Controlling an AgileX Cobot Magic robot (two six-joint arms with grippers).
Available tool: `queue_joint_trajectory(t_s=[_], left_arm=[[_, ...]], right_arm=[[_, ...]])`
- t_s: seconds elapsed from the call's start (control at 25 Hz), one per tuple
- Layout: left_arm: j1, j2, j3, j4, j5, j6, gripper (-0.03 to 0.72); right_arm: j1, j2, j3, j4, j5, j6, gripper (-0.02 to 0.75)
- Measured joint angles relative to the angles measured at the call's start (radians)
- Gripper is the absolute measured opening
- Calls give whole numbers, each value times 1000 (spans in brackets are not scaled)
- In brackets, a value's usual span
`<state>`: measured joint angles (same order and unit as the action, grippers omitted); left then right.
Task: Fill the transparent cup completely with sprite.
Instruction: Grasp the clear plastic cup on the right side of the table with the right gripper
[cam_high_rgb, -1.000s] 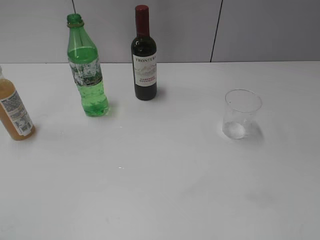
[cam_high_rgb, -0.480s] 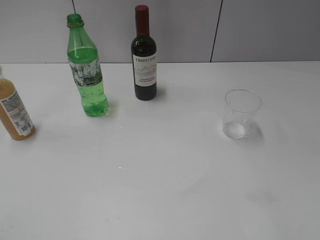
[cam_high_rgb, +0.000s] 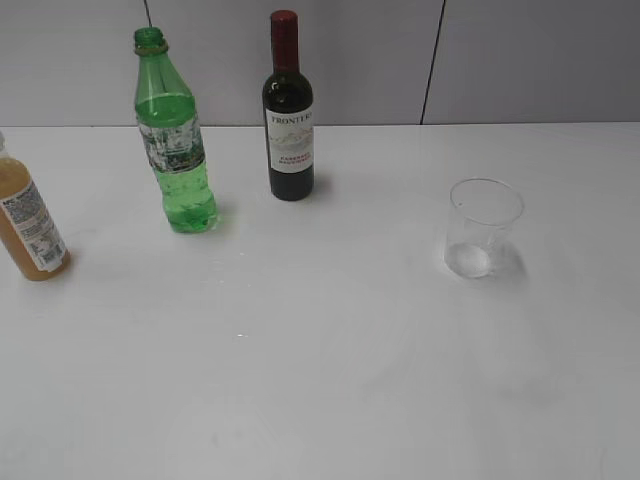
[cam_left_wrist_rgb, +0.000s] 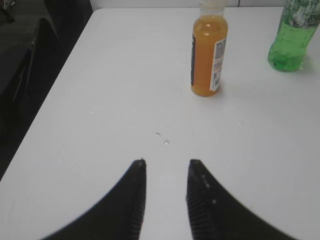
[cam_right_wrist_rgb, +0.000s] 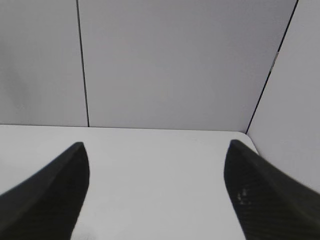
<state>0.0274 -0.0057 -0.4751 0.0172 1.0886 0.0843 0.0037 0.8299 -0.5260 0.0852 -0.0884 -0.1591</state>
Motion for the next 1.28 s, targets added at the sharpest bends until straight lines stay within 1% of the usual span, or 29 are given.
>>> queue_joint_trajectory(t_s=[0.16,0.24,0.36,0.48,0.6,1.0,1.12,1.28], left_arm=[[0,0,0,0,0,0,228],[0,0,0,0,0,0,228],[0,0,0,0,0,0,228],[0,0,0,0,0,0,228],[0,0,0,0,0,0,228],[0,0,0,0,0,0,228],[0,0,0,0,0,0,228],[0,0,0,0,0,0,228]], right_arm=[[4,142,0,0,-83,37,633],[25,199,0,0,-112,47,632],[98,280,0,-2,-164,53,630],[186,365,3,-34,-223,54,624],[229,424,35,-42,-296,54,621],[233,469,220,-55,-538,89,613],[233,492,249,-85,-590,104,613],[233,567,254,-155,-694,159,611]])
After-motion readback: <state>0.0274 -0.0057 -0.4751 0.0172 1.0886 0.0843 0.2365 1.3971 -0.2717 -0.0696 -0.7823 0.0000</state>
